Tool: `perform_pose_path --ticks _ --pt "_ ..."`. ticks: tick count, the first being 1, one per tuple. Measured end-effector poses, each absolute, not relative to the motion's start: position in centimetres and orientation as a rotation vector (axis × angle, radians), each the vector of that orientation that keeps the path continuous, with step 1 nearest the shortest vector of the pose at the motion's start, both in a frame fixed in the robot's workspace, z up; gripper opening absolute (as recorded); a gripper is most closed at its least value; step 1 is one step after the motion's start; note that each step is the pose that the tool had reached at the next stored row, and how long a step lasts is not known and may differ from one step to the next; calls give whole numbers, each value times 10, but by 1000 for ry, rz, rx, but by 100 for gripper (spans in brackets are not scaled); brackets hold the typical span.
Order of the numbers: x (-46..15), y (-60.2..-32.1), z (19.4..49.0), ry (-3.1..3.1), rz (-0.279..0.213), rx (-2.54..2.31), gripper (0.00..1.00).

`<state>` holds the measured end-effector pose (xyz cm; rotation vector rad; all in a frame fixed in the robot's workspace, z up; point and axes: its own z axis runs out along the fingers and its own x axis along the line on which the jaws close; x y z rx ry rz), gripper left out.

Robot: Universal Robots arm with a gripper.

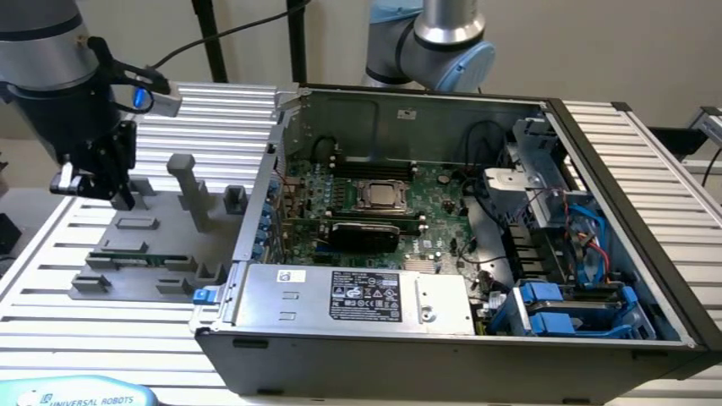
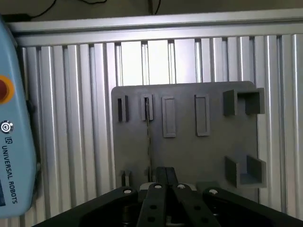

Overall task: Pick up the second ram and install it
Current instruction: 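Pick up the second ram and move it above second insertion slot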

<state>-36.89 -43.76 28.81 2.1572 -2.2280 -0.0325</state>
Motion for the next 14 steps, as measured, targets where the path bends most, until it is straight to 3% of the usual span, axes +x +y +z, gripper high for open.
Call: perform_pose_path --ticks 10,13,14 --pt "-378 -440 273 -2170 -31 2215 11" --pt "-382 -441 270 -2172 -23 2221 17" --pt "-383 -442 269 -2172 -19 2224 24"
